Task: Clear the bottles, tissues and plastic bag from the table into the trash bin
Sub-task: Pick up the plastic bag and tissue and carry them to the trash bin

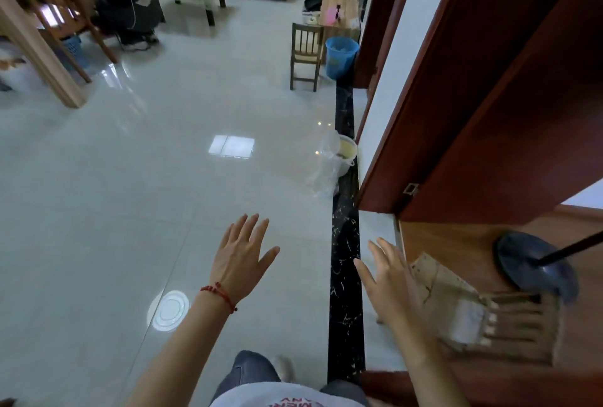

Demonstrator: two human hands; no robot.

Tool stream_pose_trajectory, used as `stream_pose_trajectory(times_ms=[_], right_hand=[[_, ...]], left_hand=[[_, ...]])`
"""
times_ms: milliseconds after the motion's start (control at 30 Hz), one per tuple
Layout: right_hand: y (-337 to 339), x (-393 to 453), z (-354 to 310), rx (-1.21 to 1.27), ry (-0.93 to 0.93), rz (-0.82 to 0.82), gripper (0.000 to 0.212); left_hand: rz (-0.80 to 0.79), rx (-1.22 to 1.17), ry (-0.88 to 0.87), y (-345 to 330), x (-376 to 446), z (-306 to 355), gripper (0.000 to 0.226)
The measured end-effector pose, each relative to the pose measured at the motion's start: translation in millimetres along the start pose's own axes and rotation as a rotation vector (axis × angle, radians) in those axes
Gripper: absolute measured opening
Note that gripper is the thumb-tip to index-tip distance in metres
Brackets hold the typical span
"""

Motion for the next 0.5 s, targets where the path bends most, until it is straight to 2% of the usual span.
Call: stream_pose_trajectory(times_ms=[267,500], right_hand=[[-8,111,-8,-0.019,0.053,-0.005,0.05],[-20,234,-21,-0.018,0.249,-0.04,0.049]], left_hand=[[0.021,-0.016,0.09,5,82,-20,0.077],[0.131,-0.049,0.269,11,153,-38,0.076]])
Point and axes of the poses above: each hand's wrist, its own x-axis towards the middle knuckle, its own y-axis out of the back of the hand, z = x × y, the point moved 4 cm from there along x, towards the middle knuckle, and after that the axes turned 13 degrees about -x, right-handed, at the moved point
